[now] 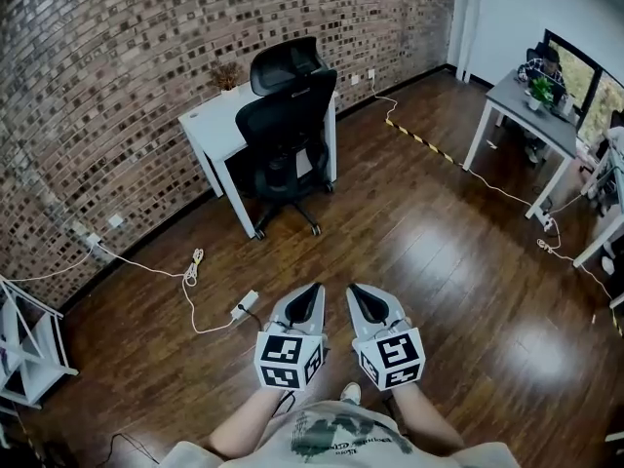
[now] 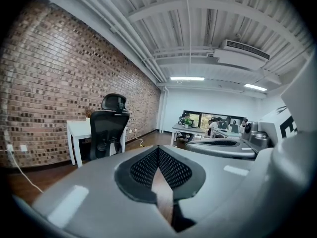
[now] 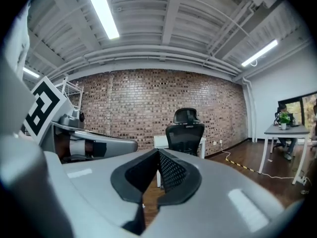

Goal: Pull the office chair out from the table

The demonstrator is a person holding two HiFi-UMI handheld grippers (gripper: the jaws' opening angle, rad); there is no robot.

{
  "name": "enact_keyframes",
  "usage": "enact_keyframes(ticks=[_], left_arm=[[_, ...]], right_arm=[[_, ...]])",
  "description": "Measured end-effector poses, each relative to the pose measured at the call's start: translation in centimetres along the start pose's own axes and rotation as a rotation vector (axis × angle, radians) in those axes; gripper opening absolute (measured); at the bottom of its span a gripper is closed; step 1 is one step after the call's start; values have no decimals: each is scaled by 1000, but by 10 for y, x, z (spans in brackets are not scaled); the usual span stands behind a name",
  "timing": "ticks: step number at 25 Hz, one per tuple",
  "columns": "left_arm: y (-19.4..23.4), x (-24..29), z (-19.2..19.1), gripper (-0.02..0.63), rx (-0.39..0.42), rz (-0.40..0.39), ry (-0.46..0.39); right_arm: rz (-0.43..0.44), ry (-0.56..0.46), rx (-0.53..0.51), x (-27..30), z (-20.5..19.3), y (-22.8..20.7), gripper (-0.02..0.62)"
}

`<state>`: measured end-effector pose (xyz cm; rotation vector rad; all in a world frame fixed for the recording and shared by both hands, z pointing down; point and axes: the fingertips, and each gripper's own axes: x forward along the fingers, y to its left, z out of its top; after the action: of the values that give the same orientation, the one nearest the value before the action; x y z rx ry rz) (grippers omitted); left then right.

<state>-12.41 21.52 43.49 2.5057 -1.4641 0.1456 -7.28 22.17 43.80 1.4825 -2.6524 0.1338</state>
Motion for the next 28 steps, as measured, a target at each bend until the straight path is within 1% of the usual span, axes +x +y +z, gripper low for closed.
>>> enact_keyframes(ticks=[6, 11, 20, 25, 28], left_arm=[[-9, 39, 17, 13, 42, 47, -15], [-4, 61, 21, 14, 27, 68, -21], [8, 113, 30, 13, 10, 63, -46], [23, 154, 42, 13, 3, 49, -67], [39, 176, 55, 14, -3, 51, -78]], right_arm=[[28, -27, -14, 11, 16, -45, 2], [36, -27, -14, 24, 16, -67, 2], [25, -13, -29, 52, 11, -105, 2], [28, -14, -36, 90, 16, -129, 2], [30, -14, -44, 119, 27, -144, 2]])
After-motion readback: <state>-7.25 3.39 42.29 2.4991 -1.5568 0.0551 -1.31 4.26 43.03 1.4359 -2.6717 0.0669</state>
